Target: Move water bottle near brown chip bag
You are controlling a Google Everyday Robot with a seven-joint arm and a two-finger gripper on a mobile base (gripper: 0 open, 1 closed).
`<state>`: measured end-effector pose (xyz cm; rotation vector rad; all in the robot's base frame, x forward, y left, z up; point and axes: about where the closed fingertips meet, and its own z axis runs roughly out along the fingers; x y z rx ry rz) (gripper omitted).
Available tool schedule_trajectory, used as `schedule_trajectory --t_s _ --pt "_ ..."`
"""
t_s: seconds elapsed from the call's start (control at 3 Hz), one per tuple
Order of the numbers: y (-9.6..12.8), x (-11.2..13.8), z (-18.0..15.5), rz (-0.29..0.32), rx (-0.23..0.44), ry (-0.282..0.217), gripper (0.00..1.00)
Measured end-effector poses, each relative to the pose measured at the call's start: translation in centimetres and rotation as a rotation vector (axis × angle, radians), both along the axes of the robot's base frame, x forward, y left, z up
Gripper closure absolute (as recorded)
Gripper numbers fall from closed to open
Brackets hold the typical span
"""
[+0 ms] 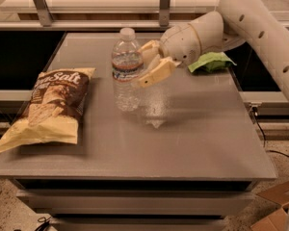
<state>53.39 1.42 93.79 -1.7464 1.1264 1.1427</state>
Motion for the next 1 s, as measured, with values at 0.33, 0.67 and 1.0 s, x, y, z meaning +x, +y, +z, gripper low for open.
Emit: schedule_trajectory --t_s 0.33,0.67,1.0 --pt "3.9 -0.8 -0.7 0.106 0.008 0.031 1.00" --pt "6.5 -1.4 -0.9 0.149 0.011 0.021 1.00" --pt "8.3 -1.8 -0.9 0.152 0.028 -0.003 1.00"
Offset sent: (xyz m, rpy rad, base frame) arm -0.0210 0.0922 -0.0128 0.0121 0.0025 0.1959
